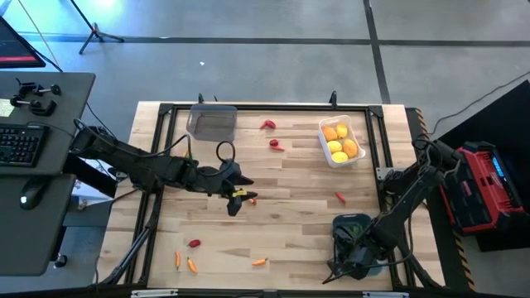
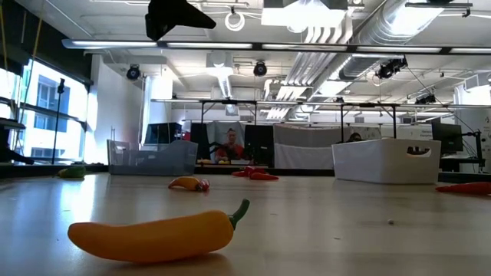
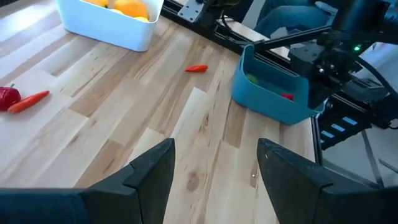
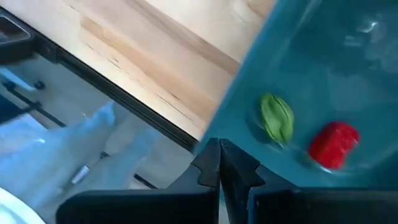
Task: Sort produce into baskets
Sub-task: Adjust the blue bin, then put the red chili pepper into the blue bin
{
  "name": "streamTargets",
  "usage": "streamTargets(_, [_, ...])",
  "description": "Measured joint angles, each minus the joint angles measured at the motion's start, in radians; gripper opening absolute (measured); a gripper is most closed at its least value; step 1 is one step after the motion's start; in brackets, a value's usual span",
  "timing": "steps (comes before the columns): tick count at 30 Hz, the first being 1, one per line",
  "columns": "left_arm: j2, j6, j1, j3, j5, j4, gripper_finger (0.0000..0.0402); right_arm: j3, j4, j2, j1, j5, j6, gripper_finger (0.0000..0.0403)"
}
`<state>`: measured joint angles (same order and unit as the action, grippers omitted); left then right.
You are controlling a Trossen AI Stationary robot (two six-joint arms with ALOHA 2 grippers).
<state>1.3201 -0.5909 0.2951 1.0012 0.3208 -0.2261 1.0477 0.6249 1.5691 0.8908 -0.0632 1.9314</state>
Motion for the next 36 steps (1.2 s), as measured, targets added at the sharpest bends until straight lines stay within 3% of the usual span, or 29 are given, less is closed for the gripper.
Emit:
streamTargets(5, [-0.038, 0.016, 0.002, 0.0, -0.137, -0.061, 0.0216, 0.012, 0.058, -0.033, 0.05, -0.05, -0.001, 0.0])
streamTargets(9, [-0.115, -0.094, 0.073, 0.002, -0.182, -0.236, 0.021, 0.068, 0.175, -0.073, 0.088, 0.039, 0.013, 0.0])
streamTargets(13, [-0.119, -0.45, 0.225, 0.0, -0.195, -0.534, 0.0199, 0.118, 0.315, -0.101, 0.1, 0.187, 0.031, 0.0])
streamTargets(16, [-0.07, -0.728, 0.352, 0.001, -0.288, -0.685, 0.0191, 0.14, 0.385, -0.118, 0.098, 0.284, 0.049, 0.0])
streamTargets(20, [0.033, -0.982, 0.533, 0.0, -0.346, -0.718, 0.0181, 0.169, 0.423, -0.12, 0.098, 0.461, 0.048, 0.0])
streamTargets(23, [0.122, -1.026, 0.615, 0.001, -0.328, -0.623, 0.0177, 0.186, 0.429, -0.12, 0.098, 0.55, -0.005, 0.0])
streamTargets(25, [0.179, -1.065, 0.625, 0.001, -0.34, -0.649, 0.0177, 0.196, 0.436, -0.12, 0.088, 0.579, -0.04, 0.0])
streamTargets(29, [0.264, -1.078, 0.6, 0.0, -0.341, -0.691, 0.0177, 0.201, 0.436, -0.12, 0.057, 0.582, -0.107, 0.0])
streamTargets(36, [0.346, -0.96, 0.535, 0.0, -0.338, -0.68, 0.0177, 0.201, 0.44, -0.12, 0.023, 0.537, -0.161, 0.0])
